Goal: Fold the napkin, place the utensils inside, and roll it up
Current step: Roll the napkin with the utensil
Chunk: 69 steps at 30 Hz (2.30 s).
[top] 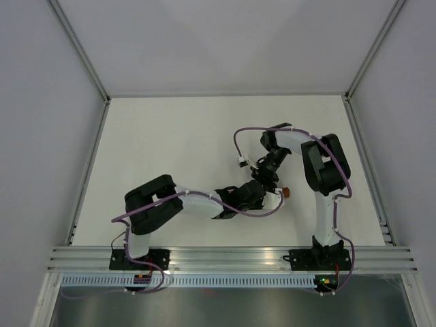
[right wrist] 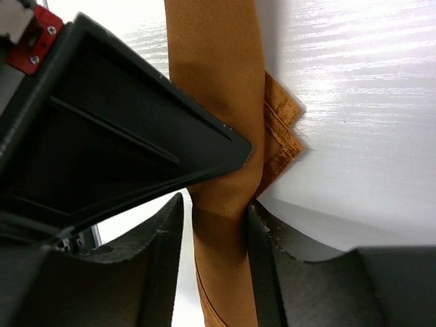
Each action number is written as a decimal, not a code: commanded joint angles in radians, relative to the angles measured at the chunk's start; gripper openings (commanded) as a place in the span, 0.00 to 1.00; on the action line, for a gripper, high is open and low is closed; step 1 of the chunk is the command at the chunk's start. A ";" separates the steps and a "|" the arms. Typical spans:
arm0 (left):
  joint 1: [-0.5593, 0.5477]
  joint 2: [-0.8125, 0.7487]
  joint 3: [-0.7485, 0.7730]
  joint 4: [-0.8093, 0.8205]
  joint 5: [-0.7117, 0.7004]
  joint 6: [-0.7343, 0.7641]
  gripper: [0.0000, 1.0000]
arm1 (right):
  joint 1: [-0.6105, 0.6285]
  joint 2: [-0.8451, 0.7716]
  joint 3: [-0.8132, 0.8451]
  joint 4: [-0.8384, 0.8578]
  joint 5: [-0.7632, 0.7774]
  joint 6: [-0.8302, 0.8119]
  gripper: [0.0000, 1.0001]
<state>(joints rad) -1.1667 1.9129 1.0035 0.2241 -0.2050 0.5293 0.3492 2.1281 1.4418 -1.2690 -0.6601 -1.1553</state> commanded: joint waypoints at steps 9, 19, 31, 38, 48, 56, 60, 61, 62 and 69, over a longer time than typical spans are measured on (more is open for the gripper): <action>0.082 0.055 0.070 -0.256 0.173 -0.124 0.19 | -0.056 -0.048 0.049 0.361 0.135 0.251 0.58; 0.127 0.121 0.153 -0.321 0.239 -0.302 0.19 | -0.217 -0.186 0.032 0.565 0.172 0.653 0.59; 0.174 0.255 0.329 -0.387 0.262 -0.587 0.21 | -0.343 -0.372 -0.153 0.579 0.194 0.724 0.54; 0.197 0.302 0.406 -0.424 0.245 -0.745 0.22 | -0.378 -0.422 -0.276 0.600 0.232 0.738 0.42; 0.199 0.360 0.460 -0.463 0.268 -0.917 0.25 | -0.372 -0.356 -0.308 0.600 0.212 0.746 0.37; 0.199 0.367 0.457 -0.470 0.253 -0.980 0.28 | -0.305 -0.293 -0.284 0.603 0.217 0.776 0.35; 0.199 0.370 0.454 -0.477 0.242 -0.997 0.28 | -0.271 -0.281 -0.278 0.614 0.234 0.798 0.35; 0.200 0.371 0.455 -0.479 0.240 -1.002 0.28 | -0.262 -0.271 -0.271 0.615 0.237 0.802 0.34; 0.199 0.373 0.454 -0.479 0.240 -1.008 0.28 | -0.257 -0.264 -0.267 0.617 0.240 0.807 0.34; 0.200 0.373 0.458 -0.479 0.253 -1.026 0.36 | -0.251 -0.221 -0.247 0.643 0.274 0.841 0.33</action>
<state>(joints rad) -0.9588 2.1876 1.4994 -0.0597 0.0288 -0.4408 0.0963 1.8679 1.1751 -0.6647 -0.4458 -0.3515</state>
